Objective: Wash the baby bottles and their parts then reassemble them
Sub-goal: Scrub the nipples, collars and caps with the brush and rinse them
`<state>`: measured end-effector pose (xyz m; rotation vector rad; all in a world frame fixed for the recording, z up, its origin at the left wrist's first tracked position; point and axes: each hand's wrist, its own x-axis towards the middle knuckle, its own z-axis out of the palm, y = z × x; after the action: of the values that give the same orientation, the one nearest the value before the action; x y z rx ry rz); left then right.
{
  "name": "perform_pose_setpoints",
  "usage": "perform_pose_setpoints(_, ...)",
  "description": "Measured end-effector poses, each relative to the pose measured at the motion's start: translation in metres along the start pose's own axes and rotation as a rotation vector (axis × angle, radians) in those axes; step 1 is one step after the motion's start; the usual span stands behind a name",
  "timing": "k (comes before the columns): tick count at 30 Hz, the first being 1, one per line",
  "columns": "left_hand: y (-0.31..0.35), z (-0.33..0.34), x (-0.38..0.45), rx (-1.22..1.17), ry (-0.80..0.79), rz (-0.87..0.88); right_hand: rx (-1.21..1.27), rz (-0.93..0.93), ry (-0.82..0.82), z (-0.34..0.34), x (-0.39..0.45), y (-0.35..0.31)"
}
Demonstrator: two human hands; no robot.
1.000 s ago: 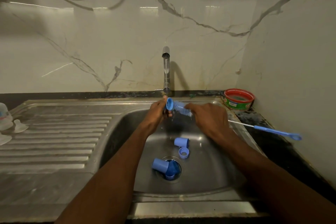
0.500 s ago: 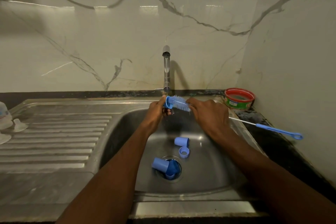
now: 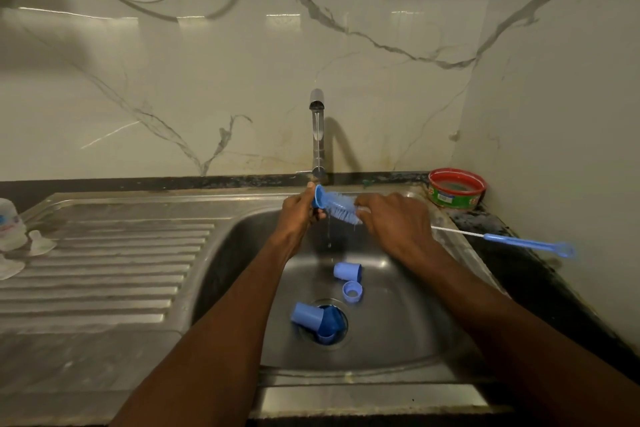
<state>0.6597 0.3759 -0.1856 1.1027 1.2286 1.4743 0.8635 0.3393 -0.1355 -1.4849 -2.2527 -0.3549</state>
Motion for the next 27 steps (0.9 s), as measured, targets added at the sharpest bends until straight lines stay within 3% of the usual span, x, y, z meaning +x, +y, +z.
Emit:
perform_pose_setpoints(3,0.002,-0.001,0.001,-0.038,0.029,-0.014,0.045,-0.098,-0.034,-0.011,0.007,-0.003)
perform_pose_setpoints(6,-0.001,0.004,-0.003,-0.089,-0.018,-0.075,0.064,0.01,0.099,-0.014,0.008,-0.002)
perform_pose_setpoints(9,-0.002,0.008,-0.001,-0.06,-0.024,-0.059,-0.022,0.076,0.072,-0.005,0.0,-0.002)
perform_pose_setpoints(15,0.0,-0.001,0.002,-0.036,0.044,-0.087,-0.013,-0.092,-0.004,-0.01,0.009,-0.006)
perform_pose_setpoints(19,-0.001,0.006,-0.002,-0.159,0.007,-0.188,0.026,0.063,0.096,-0.011,0.005,-0.002)
perform_pose_setpoints(22,0.0,0.01,-0.003,-0.076,-0.006,-0.136,-0.056,0.111,-0.006,-0.006,-0.001,-0.001)
perform_pose_setpoints(27,-0.003,0.0,-0.002,-0.014,0.01,-0.121,-0.007,-0.056,-0.083,-0.012,0.006,-0.002)
